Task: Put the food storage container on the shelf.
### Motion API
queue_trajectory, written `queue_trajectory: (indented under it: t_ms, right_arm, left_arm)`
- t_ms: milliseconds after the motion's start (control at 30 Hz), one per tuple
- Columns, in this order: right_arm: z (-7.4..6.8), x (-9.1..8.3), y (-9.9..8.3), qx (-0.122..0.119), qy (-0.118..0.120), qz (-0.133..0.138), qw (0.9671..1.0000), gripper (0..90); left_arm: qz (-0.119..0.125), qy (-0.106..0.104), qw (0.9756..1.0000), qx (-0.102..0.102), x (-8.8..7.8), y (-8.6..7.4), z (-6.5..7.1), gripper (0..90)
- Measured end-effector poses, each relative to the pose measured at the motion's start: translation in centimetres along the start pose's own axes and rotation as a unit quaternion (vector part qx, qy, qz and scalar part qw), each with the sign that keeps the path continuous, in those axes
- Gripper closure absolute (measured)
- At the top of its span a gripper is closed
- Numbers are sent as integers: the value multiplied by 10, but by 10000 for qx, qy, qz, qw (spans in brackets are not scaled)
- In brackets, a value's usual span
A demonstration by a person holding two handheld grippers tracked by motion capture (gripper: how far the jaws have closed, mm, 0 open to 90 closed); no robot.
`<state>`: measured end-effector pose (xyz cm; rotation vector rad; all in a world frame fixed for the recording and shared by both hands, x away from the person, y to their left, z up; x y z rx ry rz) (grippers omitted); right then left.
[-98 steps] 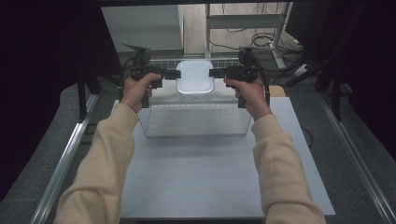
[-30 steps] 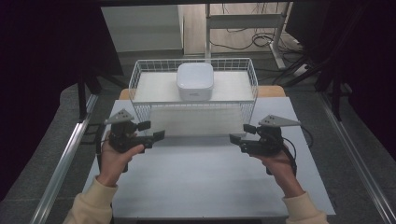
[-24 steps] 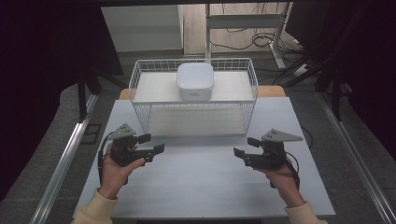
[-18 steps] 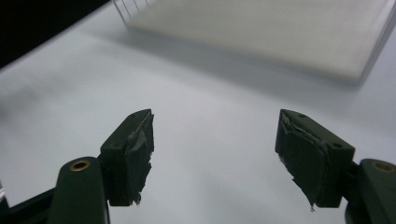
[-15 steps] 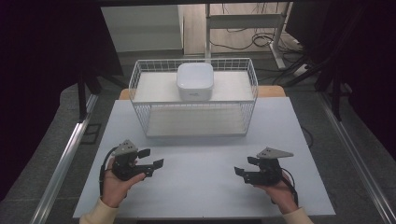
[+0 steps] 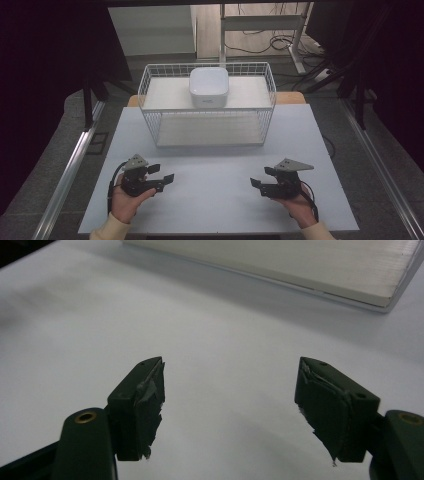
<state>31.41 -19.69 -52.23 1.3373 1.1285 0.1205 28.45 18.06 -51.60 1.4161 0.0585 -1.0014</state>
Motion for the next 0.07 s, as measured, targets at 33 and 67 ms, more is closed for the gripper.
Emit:
queue_trajectory:
  t_ms: [33, 67]
  right_arm:
    - [0, -1, 1, 45, 10, 35, 10000, 282]
    - [0, -1, 1, 48, -2, 78, 10000, 283]
  left_arm:
    - [24, 8, 10000, -10, 0, 0, -1, 292]
    - [31, 34, 10000, -23, 0, 0, -1, 292]
Point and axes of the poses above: each handheld gripper's, and its own axes: x roughly forward along the jaws, y roughly out of its top, z roughly to its right, the point moved 5 cm from there along x, roughly forward along the jaws, and after that the axes turned 3 degrees about y, right-handed, at the moved point
